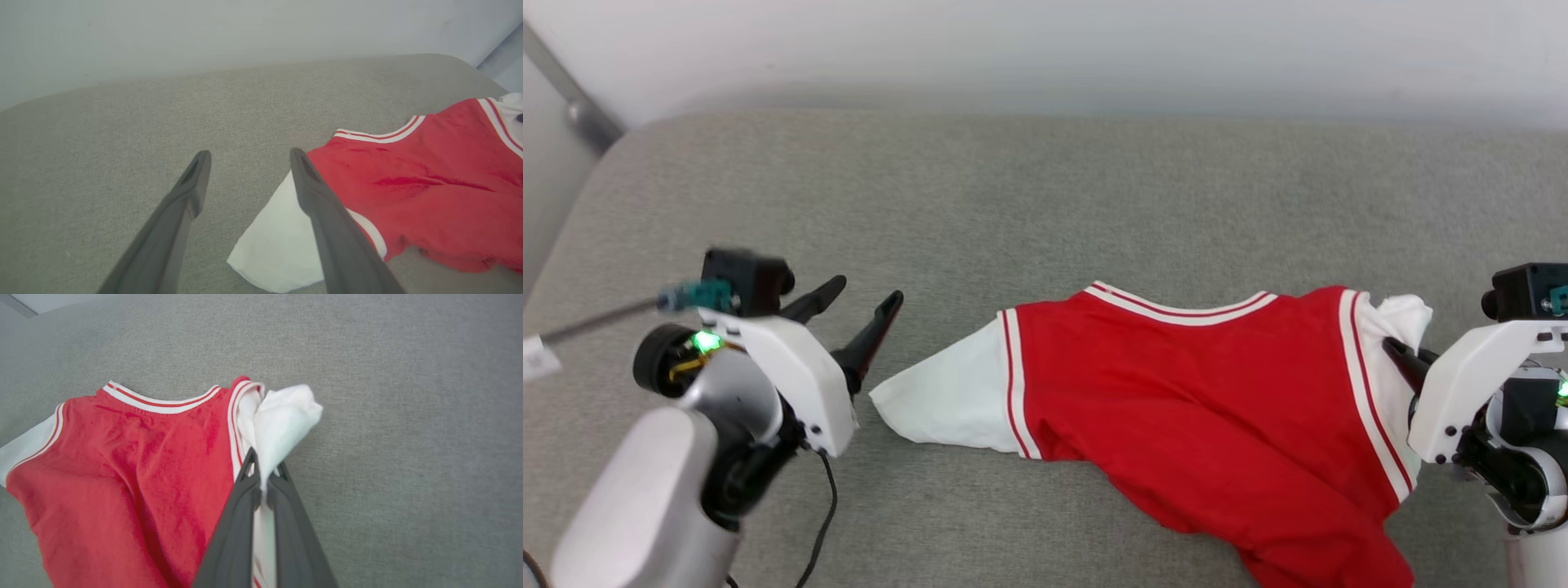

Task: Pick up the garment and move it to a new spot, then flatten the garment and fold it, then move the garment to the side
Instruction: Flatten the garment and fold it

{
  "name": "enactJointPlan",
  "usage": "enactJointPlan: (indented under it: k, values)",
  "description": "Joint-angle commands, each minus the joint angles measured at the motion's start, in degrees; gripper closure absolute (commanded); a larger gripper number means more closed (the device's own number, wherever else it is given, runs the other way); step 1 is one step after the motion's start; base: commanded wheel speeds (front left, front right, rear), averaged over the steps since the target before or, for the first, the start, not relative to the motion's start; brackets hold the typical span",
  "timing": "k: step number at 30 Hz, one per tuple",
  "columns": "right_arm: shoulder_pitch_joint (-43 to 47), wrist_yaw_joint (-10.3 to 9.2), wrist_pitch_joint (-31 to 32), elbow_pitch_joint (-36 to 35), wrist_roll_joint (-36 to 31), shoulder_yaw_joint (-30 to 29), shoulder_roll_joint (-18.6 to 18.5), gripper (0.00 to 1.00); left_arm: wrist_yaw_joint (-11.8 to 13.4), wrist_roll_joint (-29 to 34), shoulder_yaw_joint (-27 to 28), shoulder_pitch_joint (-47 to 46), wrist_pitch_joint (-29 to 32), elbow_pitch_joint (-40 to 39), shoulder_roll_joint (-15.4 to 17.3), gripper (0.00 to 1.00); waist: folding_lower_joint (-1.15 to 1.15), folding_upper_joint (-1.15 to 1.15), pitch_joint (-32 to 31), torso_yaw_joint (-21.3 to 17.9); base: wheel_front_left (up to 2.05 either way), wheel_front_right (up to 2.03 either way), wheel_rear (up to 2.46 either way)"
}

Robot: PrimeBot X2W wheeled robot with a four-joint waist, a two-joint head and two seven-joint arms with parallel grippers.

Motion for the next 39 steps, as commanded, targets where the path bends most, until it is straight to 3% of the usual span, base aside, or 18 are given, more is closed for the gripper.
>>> enactJointPlan:
  k: [1,6,10,14,20,21,23,32,39]
  values:
    - [0.18,-0.02,-0.21,-0.64,-0.26,-0.03,0.57,1.0,-0.07,-1.87,-0.53,-1.58,2.62,-0.23,1.09,0.0,0.0,0.0,1.45,-1.23,0.0,0.0,0.0]
    - [-0.88,-0.02,-1.33,-2.54,-0.39,0.52,2.49,1.0,-0.1,-9.18,-2.78,-4.3,14.93,2.28,5.01,0.0,0.0,0.0,4.81,-3.99,0.0,0.0,0.0]
    - [-1.56,-0.03,-2.48,-2.33,0.03,1.17,3.34,1.0,-0.11,-12.04,-3.9,-5.27,21.07,5.98,6.96,0.0,0.0,0.0,6.96,-6.1,0.0,0.0,0.0]
    - [-2.27,-0.02,-3.66,-1.26,0.5,1.36,3.89,1.0,-0.06,-14.05,-4.68,-4.74,24.36,9.59,7.39,0.0,0.0,0.0,8.35,-7.58,0.0,0.0,0.0]
    - [-2.65,-0.02,-4.44,-0.04,0.4,0.87,3.71,1.0,-0.1,-16.37,-8.97,-1.74,30.19,13.54,5.22,0.01,0.0,0.0,8.92,-8.15,0.0,0.0,0.0]
    - [-2.77,-0.02,-4.59,0.06,0.41,0.76,3.69,1.0,-0.11,-16.81,-9.83,-1.25,31.26,13.86,4.92,0.49,0.0,0.0,8.93,-8.11,0.0,0.0,0.0]
    - [-2.93,-0.02,-4.82,0.09,0.49,0.66,3.55,1.0,-0.16,-17.14,-11.39,-0.59,32.86,14.28,4.48,1.0,0.0,0.0,8.84,-8.0,0.0,0.0,0.0]
    - [-3.55,-0.02,-4.82,-0.08,0.74,0.66,2.93,1.0,-0.13,-16.12,-13.52,-2.92,29.37,16.37,3.28,1.0,0.0,0.0,7.59,-7.11,0.0,0.0,0.0]
    - [-4.93,-0.03,-4.92,0.28,0.22,0.38,0.72,1.0,0.25,-12.05,-10.8,-10.21,20.53,14.18,6.03,1.0,0.0,0.0,3.63,-5.98,0.0,0.0,0.0]
